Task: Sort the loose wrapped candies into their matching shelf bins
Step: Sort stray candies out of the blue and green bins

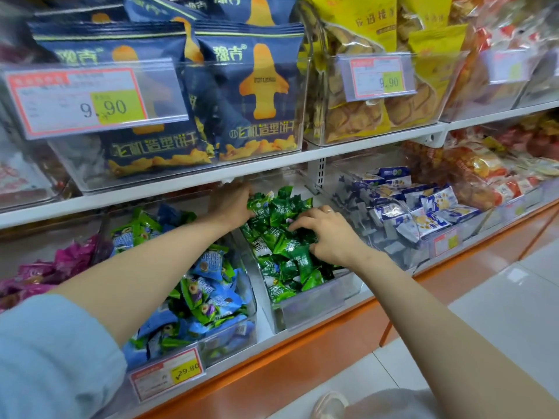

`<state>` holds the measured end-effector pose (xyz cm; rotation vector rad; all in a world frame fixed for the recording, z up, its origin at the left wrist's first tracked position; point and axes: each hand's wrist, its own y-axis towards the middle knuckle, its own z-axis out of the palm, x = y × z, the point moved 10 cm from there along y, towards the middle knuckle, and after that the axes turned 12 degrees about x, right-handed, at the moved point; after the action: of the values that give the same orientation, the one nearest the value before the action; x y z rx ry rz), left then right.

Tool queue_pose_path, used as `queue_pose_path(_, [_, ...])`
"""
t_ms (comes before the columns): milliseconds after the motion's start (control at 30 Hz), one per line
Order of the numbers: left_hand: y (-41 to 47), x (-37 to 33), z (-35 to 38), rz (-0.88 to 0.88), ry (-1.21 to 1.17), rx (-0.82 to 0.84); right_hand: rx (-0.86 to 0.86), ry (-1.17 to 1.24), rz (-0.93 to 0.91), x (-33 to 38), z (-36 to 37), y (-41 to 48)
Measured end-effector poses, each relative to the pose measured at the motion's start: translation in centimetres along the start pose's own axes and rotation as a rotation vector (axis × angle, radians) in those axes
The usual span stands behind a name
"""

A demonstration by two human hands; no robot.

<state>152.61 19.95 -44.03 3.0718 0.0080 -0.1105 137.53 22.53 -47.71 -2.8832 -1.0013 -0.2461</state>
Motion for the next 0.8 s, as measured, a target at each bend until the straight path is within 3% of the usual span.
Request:
queue_pose_path(167, [-0.1, -0.4, 0.3, 0.032, 0.020, -0.014, -0.025, -0.026, -0.083, 3.5, 1.1, 1.7])
queue_pose_path(300, [-0.7, -1.1, 1.2, 0.093, 0.018, 0.070, 0.065, -0.178, -0.027, 3.9, 3.7, 3.7])
queue_pose_path(467, [-1.9, -1.8, 1.7, 0.186, -0.033, 0.110, 0.044, -0.183, 0.002, 4.3, 3.6, 4.9])
queue_pose_path(600, [-2.1, -1.7, 1.7, 0.234, -0.125, 0.119, 0.026, -0.007, 0.015, 3.0, 2.8, 4.2])
queue_pose_path(700, [-2.5, -2.3, 2.3, 0.304, -0.324, 0.272, -0.014, 0.175, 0.033, 1.4, 1.6, 3.3])
queue_pose_path(800, [-3.2, -3.2, 2.8, 0.324, -0.337, 0.347, -0.078, 0.425, 0.040, 0.2, 0.6, 2.7])
